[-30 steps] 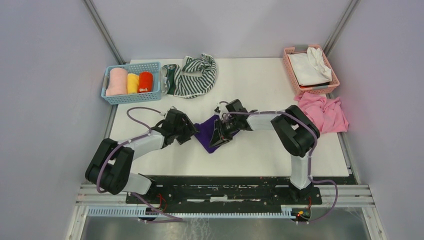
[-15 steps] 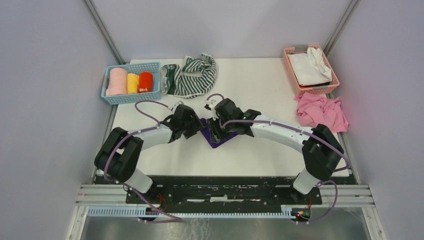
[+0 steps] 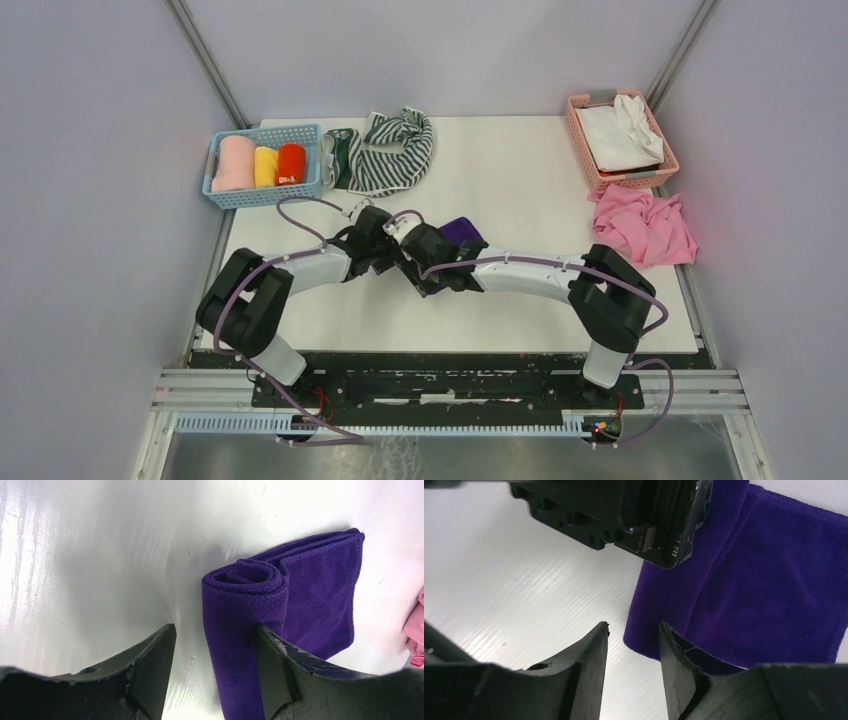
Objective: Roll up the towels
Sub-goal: Roll the towel at the center of the board.
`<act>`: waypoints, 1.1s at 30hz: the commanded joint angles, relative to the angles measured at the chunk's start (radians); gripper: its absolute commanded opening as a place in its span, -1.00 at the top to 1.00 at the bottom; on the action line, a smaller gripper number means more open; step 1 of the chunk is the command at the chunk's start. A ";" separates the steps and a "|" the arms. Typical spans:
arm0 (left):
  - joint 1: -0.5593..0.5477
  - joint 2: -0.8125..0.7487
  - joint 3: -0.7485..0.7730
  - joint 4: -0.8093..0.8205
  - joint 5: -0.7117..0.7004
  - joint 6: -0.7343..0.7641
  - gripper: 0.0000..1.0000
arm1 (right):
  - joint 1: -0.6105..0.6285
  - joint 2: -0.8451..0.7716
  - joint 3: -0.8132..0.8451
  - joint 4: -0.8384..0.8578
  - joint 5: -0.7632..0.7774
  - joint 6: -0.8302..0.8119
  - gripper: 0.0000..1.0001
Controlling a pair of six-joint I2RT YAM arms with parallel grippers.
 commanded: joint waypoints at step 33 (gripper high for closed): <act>-0.011 -0.424 -0.206 -0.307 -0.132 -0.041 -0.50 | -0.015 0.137 -0.023 0.031 -0.586 0.086 0.99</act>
